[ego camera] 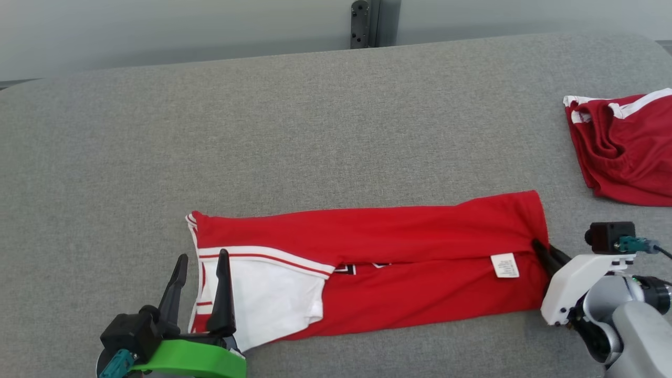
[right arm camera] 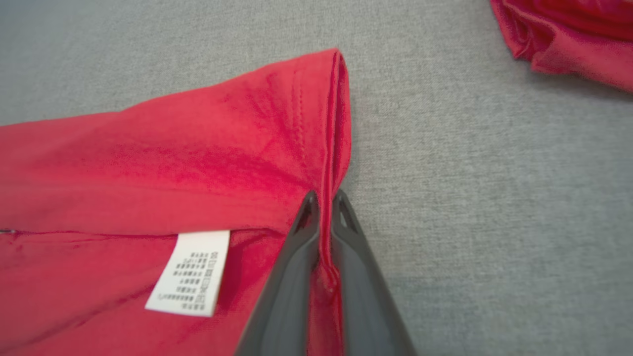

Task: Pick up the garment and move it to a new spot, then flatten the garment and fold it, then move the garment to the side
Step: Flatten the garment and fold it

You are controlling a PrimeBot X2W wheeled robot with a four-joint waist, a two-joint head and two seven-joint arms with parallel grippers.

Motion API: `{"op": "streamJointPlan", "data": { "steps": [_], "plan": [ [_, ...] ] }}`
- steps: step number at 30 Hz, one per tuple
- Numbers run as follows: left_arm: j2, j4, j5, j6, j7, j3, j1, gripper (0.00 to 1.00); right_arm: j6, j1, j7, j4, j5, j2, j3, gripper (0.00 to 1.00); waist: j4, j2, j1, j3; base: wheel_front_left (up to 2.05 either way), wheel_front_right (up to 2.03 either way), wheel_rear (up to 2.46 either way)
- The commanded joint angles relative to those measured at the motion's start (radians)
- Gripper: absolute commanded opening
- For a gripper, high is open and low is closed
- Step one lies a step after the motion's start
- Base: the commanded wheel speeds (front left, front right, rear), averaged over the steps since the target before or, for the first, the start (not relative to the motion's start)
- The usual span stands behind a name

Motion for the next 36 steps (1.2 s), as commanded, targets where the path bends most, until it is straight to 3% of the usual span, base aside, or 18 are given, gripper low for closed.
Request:
{"op": "streamJointPlan", "data": {
  "steps": [1, 11, 24, 31, 36],
  "plan": [
    [0.008, -0.004, 0.005, 0.005, -0.004, 0.004, -0.013, 1.00, -0.002, -0.018, 0.007, -0.009, 0.007, -0.031, -0.011, 0.00, -0.011, 0.0000, 0.0001, 0.001, 0.00, 0.00, 0.00],
    [0.020, -0.010, 0.009, 0.010, 0.003, -0.001, -0.002, 1.00, -0.002, -0.028, 0.055, -0.064, 0.021, -0.144, -0.074, 0.00, -0.055, 0.0000, 0.0001, -0.007, 0.00, 0.00, 0.00],
    [0.023, -0.003, 0.004, 0.014, 0.009, -0.016, 0.020, 1.00, -0.001, 0.051, 0.159, -0.335, 0.203, -0.081, 0.023, 0.00, -0.096, 0.0000, 0.0001, -0.044, 0.00, 0.00, 0.00],
    [0.022, -0.004, 0.000, 0.011, 0.016, -0.029, 0.022, 1.00, -0.001, 0.090, 0.212, -0.504, 0.279, -0.034, 0.099, 0.00, -0.084, 0.0000, 0.0001, -0.062, 0.00, 0.00, 0.00],
    [0.023, -0.008, -0.005, 0.012, 0.018, -0.033, 0.024, 1.00, -0.001, 0.080, 0.241, -0.560, 0.305, 0.028, 0.164, 0.00, -0.067, 0.0000, 0.0001, -0.068, 0.00, 0.00, 0.00]
  ]
}}
